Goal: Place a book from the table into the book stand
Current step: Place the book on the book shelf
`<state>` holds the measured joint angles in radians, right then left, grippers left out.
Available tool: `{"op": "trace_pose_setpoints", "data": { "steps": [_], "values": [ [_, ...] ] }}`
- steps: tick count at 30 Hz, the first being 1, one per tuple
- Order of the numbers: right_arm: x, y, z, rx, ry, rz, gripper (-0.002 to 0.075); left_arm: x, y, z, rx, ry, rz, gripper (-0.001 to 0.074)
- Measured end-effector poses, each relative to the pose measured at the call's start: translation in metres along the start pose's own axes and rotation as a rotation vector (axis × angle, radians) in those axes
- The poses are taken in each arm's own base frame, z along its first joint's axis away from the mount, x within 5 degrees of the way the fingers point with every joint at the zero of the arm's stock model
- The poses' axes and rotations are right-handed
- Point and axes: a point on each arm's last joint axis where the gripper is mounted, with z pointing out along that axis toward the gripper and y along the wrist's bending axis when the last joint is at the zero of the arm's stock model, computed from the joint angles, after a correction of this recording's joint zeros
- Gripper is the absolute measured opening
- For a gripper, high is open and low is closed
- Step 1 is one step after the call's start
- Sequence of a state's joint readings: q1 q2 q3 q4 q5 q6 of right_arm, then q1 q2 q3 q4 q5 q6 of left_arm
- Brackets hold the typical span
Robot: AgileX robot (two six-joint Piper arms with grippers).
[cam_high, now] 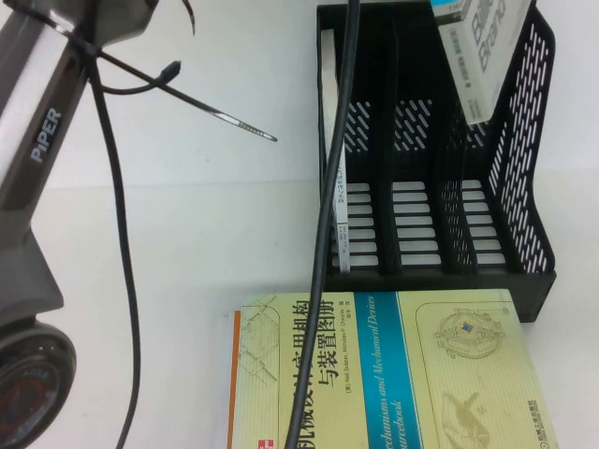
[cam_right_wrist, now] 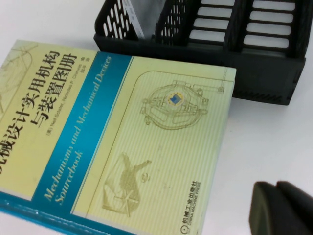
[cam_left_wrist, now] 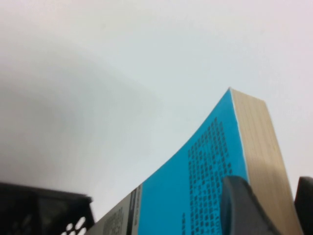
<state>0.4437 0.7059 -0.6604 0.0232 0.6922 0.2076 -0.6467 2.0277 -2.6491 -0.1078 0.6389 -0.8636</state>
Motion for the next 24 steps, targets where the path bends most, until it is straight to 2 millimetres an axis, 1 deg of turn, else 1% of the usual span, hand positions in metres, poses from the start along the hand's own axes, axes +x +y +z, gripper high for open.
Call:
{"op": "trace_pose_setpoints", "data": {
  "steps": [3,12,19,24],
  "values": [
    [0.0,0.0,0.0,-0.001,0.0,0.001,-0.0003,0.0,0.003,0.0,-0.024,0.008,0.01,0.019],
    [0.0,0.0,0.0,-0.001,0.0,0.003,-0.0003,-0.014,0.016,-0.002,-0.077,-0.018,0.023,0.019],
    [0.0,0.0,0.0,-0.001,0.0,0.003,-0.0003,-0.015,0.02,-0.002,-0.113,-0.008,0.033,0.019],
    [0.0,0.0,0.0,-0.001,0.0,0.003,-0.0003,-0.017,0.024,-0.002,-0.142,-0.034,0.023,0.019]
  ]
}}
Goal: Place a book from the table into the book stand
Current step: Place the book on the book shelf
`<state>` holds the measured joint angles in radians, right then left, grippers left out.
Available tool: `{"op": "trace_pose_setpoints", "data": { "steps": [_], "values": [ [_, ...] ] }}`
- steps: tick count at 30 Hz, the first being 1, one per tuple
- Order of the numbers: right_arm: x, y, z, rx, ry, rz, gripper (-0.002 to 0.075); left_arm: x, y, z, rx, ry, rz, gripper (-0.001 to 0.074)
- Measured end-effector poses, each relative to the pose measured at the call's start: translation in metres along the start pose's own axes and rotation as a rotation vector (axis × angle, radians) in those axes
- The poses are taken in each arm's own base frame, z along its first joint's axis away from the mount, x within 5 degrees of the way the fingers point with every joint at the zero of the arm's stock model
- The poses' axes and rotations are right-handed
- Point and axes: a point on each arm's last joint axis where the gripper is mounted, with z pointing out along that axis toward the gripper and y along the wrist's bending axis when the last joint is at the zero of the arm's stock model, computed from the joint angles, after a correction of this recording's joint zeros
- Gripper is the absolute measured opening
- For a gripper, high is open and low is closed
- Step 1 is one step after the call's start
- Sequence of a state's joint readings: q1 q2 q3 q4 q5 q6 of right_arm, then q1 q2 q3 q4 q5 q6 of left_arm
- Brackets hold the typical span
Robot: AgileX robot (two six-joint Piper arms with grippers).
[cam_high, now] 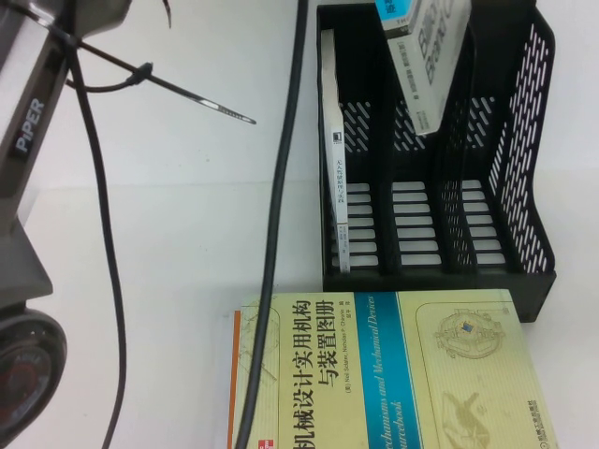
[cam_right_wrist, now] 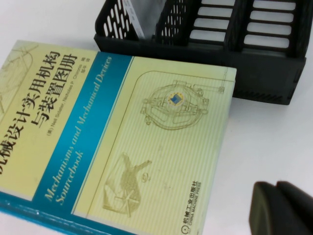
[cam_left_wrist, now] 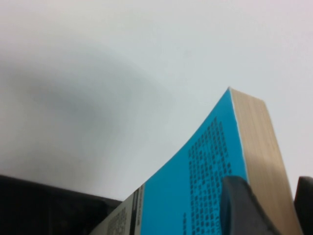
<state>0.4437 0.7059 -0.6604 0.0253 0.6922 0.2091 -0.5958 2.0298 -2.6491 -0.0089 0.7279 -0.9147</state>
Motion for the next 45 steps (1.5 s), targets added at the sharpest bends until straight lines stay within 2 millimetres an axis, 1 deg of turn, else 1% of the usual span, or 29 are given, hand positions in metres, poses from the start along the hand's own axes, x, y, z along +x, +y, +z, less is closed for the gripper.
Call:
{"op": "trace_pose_setpoints", "data": {
  "steps": [3,10,18,25,28,33,40,45],
  "values": [
    [0.0,0.0,0.0,0.0,0.0,0.0,-0.0003,0.001,0.006,0.005,-0.029,-0.011,0.004,0.019],
    [0.0,0.0,0.0,0.0,0.0,0.0,-0.0003,0.015,0.028,0.028,-0.114,0.018,-0.02,0.019],
    [0.0,0.0,0.0,0.0,0.0,0.0,-0.0003,0.023,0.036,0.037,-0.138,0.031,-0.043,0.019],
    [0.0,0.0,0.001,0.0,0.0,0.0,-0.0003,0.048,0.041,0.054,-0.166,0.061,-0.004,0.019],
    [-0.001,0.0,0.004,0.003,0.012,0.001,-0.0003,0.058,0.05,0.062,-0.21,0.085,0.012,0.019],
    [-0.001,0.0,0.005,0.004,0.017,0.001,-0.0003,0.068,0.067,0.075,-0.271,0.096,0.045,0.019],
    [-0.002,0.0,0.006,0.003,0.012,-0.011,-0.0003,0.083,0.086,0.092,-0.312,0.114,0.006,0.019],
    [-0.003,0.0,0.006,0.001,0.0,-0.013,-0.0003,0.093,0.095,0.1,-0.331,0.132,0.003,0.019]
  ]
}}
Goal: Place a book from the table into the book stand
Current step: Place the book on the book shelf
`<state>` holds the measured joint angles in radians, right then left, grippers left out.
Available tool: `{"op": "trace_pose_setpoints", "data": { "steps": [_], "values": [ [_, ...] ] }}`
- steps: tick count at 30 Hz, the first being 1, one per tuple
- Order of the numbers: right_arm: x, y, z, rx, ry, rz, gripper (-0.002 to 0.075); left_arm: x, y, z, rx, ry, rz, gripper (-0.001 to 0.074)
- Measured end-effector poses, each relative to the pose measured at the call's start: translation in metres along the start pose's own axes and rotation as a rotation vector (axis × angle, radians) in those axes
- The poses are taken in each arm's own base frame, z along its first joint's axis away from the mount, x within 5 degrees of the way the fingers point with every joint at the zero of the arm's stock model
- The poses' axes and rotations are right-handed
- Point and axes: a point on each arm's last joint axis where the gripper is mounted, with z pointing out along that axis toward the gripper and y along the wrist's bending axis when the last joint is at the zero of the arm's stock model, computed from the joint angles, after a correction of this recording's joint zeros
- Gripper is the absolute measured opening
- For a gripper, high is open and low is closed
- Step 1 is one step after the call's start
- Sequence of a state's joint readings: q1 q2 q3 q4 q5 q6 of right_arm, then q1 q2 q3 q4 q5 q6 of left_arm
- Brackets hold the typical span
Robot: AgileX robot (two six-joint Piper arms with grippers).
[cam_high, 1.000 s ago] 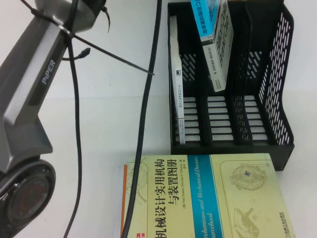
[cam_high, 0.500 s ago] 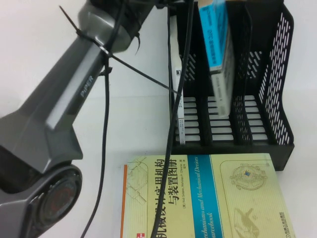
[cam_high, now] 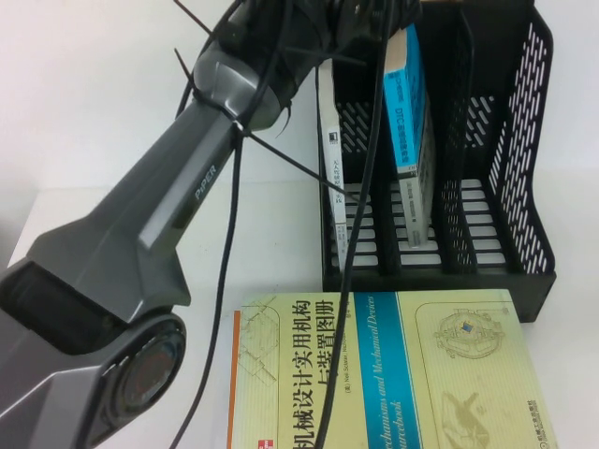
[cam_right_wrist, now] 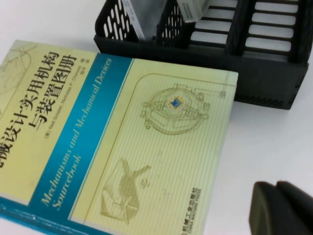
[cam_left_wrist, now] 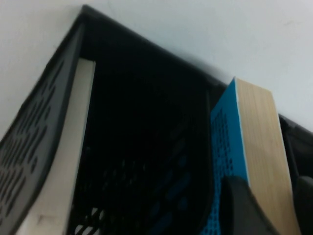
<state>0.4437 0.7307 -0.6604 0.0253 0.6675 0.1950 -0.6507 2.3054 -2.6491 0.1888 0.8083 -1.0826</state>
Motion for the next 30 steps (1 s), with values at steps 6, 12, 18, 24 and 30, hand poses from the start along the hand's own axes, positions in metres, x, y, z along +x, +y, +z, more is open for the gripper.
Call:
{"op": "trace_pose_setpoints", "data": {
  "steps": [6,12,18,24,30],
  "values": [
    [-0.001,0.0,0.0,-0.002,-0.011,0.0,-0.0003,0.005,0.005,0.009,-0.013,0.01,0.003,0.019],
    [-0.003,0.001,0.001,-0.005,-0.028,0.0,-0.0003,0.014,0.008,0.02,-0.012,0.02,0.024,0.019],
    [-0.005,0.001,0.008,-0.001,-0.008,0.001,-0.0003,0.015,0.008,0.02,-0.008,0.023,0.19,0.0218],
    [-0.005,0.002,0.013,-0.008,0.013,0.016,-0.0003,0.014,0.013,0.024,-0.019,0.022,0.245,0.0419],
    [-0.005,0.002,0.014,-0.007,0.019,0.011,-0.0003,0.006,0.007,0.013,0.0,0.026,0.233,0.036]
  ]
}}
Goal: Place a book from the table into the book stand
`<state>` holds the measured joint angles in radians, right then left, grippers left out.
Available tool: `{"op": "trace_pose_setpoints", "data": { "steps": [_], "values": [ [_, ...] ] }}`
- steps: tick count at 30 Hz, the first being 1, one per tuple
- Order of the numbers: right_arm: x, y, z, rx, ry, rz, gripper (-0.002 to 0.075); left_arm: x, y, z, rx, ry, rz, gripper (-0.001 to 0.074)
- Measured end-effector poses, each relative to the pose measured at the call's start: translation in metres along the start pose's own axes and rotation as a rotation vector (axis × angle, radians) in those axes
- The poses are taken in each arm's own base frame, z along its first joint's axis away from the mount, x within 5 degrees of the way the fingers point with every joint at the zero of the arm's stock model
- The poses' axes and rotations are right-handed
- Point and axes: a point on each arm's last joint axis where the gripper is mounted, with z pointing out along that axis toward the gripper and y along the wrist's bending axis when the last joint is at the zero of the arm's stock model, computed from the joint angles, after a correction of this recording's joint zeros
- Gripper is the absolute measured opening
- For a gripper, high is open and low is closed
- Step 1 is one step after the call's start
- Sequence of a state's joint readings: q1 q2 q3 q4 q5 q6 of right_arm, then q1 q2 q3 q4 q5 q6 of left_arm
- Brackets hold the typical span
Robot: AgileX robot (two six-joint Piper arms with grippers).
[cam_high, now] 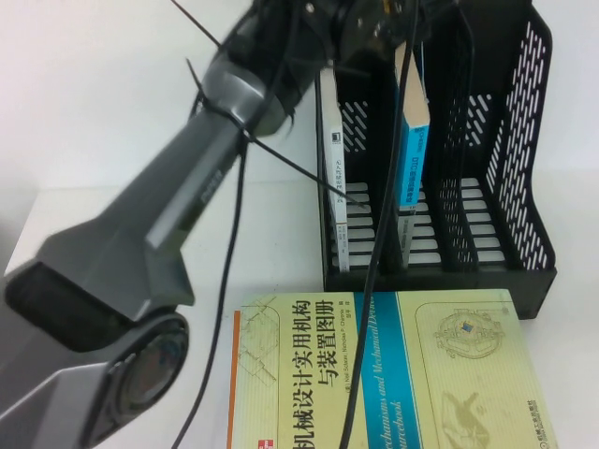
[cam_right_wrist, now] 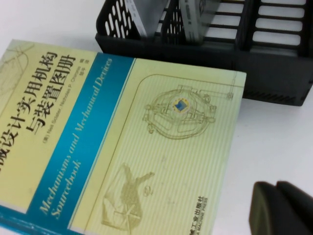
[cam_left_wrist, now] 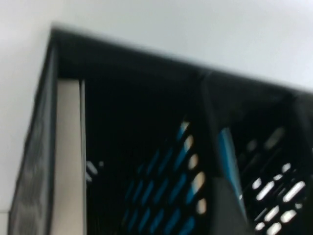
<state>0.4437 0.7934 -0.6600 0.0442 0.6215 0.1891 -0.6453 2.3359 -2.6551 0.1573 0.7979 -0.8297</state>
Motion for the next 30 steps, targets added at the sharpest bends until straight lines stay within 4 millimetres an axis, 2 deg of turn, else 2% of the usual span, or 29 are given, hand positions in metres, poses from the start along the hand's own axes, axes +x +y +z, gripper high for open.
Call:
{"op": "trace_pose_setpoints", "data": {
  "steps": [4,6,8,12,17,21,23,26,30],
  "values": [
    [0.0,-0.002,0.0,0.017,0.006,-0.058,-0.0003,-0.028,-0.008,-0.041,0.007,-0.033,0.037,0.0127],
    [0.001,-0.005,0.0,0.052,0.014,-0.107,-0.0003,-0.043,-0.012,-0.067,-0.001,-0.052,0.086,0.006],
    [0.002,-0.009,-0.001,0.101,0.031,-0.158,-0.0003,-0.06,-0.014,-0.098,-0.032,-0.093,0.148,0.0024],
    [0.006,-0.02,-0.002,0.214,0.091,-0.236,-0.0003,-0.091,-0.022,-0.161,-0.034,-0.229,0.165,0.0002],
    [0.01,-0.026,-0.007,0.274,0.129,-0.206,-0.0003,-0.112,-0.041,-0.245,0.053,-0.379,0.261,0.0001],
    [0.017,-0.026,-0.014,0.253,0.073,-0.191,-0.0003,-0.105,-0.06,-0.302,0.127,-0.396,0.389,0.0001],
    [0.025,-0.026,-0.019,0.227,0.008,-0.184,-0.0003,-0.096,-0.066,-0.317,0.152,-0.365,0.454,0.0001],
    [0.041,-0.027,-0.026,0.18,-0.102,-0.173,-0.0003,-0.079,-0.074,-0.329,0.177,-0.305,0.575,0.0],
    [0.062,-0.03,-0.038,0.141,-0.228,-0.159,-0.0003,-0.048,-0.073,-0.323,0.113,-0.187,0.697,0.0]
  ]
}}
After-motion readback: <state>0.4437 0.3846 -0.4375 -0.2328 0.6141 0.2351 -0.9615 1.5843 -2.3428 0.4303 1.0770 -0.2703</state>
